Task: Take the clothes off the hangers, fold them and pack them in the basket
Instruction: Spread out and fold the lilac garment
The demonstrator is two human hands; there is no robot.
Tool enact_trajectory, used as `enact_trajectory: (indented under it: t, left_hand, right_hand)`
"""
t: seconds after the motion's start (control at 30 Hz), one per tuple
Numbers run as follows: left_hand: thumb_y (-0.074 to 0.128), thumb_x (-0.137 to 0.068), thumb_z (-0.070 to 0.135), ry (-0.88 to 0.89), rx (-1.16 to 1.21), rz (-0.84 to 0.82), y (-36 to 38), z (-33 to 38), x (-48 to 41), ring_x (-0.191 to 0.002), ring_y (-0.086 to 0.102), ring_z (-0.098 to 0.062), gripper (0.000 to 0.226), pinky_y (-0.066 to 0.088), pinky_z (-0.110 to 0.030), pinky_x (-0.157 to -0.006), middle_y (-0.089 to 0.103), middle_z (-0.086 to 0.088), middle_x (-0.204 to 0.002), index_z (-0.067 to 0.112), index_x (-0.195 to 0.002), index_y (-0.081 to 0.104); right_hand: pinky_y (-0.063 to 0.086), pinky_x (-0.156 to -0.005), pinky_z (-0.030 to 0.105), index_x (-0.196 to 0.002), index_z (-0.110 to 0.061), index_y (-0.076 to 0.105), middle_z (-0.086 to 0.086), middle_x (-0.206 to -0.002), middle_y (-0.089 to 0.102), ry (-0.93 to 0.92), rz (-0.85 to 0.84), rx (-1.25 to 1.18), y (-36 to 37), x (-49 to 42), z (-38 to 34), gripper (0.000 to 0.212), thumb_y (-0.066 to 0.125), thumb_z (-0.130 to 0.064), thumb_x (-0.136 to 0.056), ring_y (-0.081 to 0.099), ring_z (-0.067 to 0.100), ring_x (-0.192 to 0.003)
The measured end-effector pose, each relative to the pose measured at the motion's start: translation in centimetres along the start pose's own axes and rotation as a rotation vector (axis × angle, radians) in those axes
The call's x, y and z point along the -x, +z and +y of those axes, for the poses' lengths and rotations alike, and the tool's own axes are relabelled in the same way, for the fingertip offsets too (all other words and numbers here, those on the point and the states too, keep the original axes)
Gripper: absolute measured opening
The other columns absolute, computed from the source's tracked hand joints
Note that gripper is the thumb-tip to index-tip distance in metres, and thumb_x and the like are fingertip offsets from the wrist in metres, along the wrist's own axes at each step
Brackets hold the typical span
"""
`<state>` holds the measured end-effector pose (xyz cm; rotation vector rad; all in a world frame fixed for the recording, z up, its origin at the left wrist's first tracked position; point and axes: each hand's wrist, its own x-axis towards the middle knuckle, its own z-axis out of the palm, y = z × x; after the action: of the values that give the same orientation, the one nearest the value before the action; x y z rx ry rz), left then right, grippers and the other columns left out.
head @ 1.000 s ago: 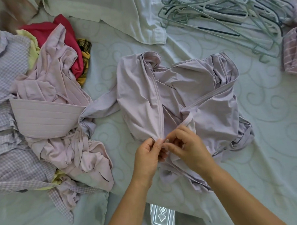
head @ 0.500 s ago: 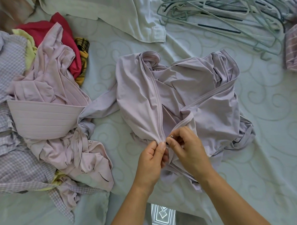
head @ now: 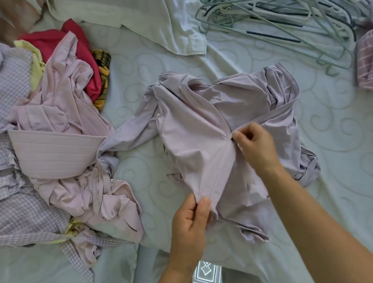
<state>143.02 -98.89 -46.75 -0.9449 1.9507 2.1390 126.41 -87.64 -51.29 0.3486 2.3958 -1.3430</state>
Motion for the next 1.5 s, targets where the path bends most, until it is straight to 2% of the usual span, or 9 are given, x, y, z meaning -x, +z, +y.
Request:
enact_trajectory:
  t: [0.2, 0.3, 0.4, 0.7, 0.8, 0.9, 1.1, 1.27, 1.5]
  left_hand:
    - [0.054, -0.087, 0.047, -0.213, -0.372, 0.019, -4.2, -2.6, -2.3, -0.073, 0.052, -0.022, 0.036, 0.039, -0.015, -0.057, 0.056, 0.001, -0.072, 0.012, -0.079, 0.051]
    - [0.051, -0.085, 0.051, 0.168, -0.934, 0.253, -3.4, -1.5, -6.1, -0.099, 0.048, -0.028, 0.049, 0.042, -0.032, -0.081, 0.053, -0.01, -0.105, 0.006, -0.106, 0.052]
    - [0.043, -0.087, 0.049, 0.354, -1.054, 0.054, 1.3, 1.5, -10.0, -0.102, 0.052, -0.027, 0.046, 0.041, -0.036, -0.082, 0.057, -0.009, -0.108, 0.01, -0.109, 0.054]
    - [0.016, -0.1, 0.048, 0.558, -0.994, -0.228, 0.9, -2.1, -0.9, -0.044, 0.049, -0.014, 0.038, 0.033, -0.024, -0.041, 0.055, 0.002, -0.052, 0.025, -0.076, 0.034]
    - [-0.002, -0.081, 0.077, 0.137, -1.15, -0.489, -1.3, -3.4, 1.5, -0.072, 0.059, 0.005, 0.073, 0.039, -0.009, -0.061, 0.069, 0.012, -0.091, 0.025, -0.098, 0.047]
    - [-0.017, -0.04, 0.095, 0.068, -1.067, -0.429, -1.9, -3.3, -1.2, -0.108, 0.051, -0.012, 0.127, 0.036, -0.021, -0.08, 0.049, 0.001, -0.13, 0.017, -0.116, 0.05]
    - [0.046, -0.09, 0.05, 0.222, -0.753, -0.224, 5.9, 2.8, -10.4, -0.095, 0.058, -0.027, 0.044, 0.042, -0.034, -0.072, 0.062, -0.009, -0.105, 0.013, -0.112, 0.051]
    - [-0.001, -0.073, 0.083, 0.364, -0.798, -0.214, 5.8, 0.0, -7.9, -0.066, 0.054, -0.032, 0.067, 0.034, -0.035, -0.056, 0.053, -0.005, -0.065, 0.025, -0.066, 0.033]
    - [0.022, -0.071, 0.084, 0.165, -0.778, -0.337, 2.4, -3.1, -6.0, -0.063, 0.05, -0.017, 0.064, 0.036, -0.032, -0.059, 0.05, 0.0, -0.066, 0.023, -0.07, 0.039]
  right_hand:
    - [0.047, -0.074, 0.037, -0.071, -0.016, 0.057, 0.0, -0.069, 0.058, -0.073, -0.116, 0.013, -1.1, -2.9, -2.2, 0.016, 0.063, -0.014, -0.086, 0.054, 0.018, -0.071]
    - [0.051, -0.074, 0.039, -0.07, -0.016, 0.055, -0.001, -0.067, 0.059, -0.039, -0.318, 0.023, -0.2, -1.1, -2.4, 0.02, 0.062, -0.013, -0.088, 0.056, 0.015, -0.068]
    - [0.047, -0.059, 0.02, -0.07, -0.017, 0.054, -0.002, -0.064, 0.058, -0.052, -0.382, -0.07, 0.2, 0.4, -2.6, 0.021, 0.062, -0.011, -0.088, 0.053, 0.001, -0.055]
    - [0.033, -0.052, 0.012, -0.064, -0.019, 0.047, -0.004, -0.062, 0.05, -0.049, 0.097, 0.063, -3.3, -4.6, -2.9, 0.028, 0.06, -0.012, -0.088, 0.045, -0.001, -0.05]
    - [0.034, -0.054, 0.012, -0.073, -0.012, 0.052, -0.003, -0.064, 0.051, -0.027, 0.109, 0.05, -4.5, -6.1, -3.4, 0.016, 0.059, -0.013, -0.088, 0.044, 0.007, -0.057]
    - [0.04, -0.059, 0.02, -0.071, -0.013, 0.052, -0.001, -0.064, 0.053, -0.07, -0.094, -0.043, -3.6, -3.8, -3.8, 0.019, 0.06, -0.011, -0.089, 0.048, 0.006, -0.057]
    - [0.045, -0.066, 0.036, -0.068, -0.013, 0.051, 0.0, -0.06, 0.054, -0.013, -0.261, -0.222, -1.8, 1.0, -3.2, 0.022, 0.06, -0.006, -0.088, 0.051, 0.014, -0.06]
    - [0.037, -0.053, 0.019, -0.069, -0.013, 0.051, -0.002, -0.061, 0.053, -0.104, -0.062, -0.053, -3.1, -1.9, -2.8, 0.022, 0.061, -0.009, -0.087, 0.045, 0.001, -0.048]
    - [0.04, -0.067, 0.018, -0.077, -0.02, 0.054, 0.0, -0.084, 0.055, -0.149, -0.19, 0.007, -0.6, -2.7, -1.3, 0.017, 0.057, -0.011, -0.09, 0.051, 0.013, -0.078]
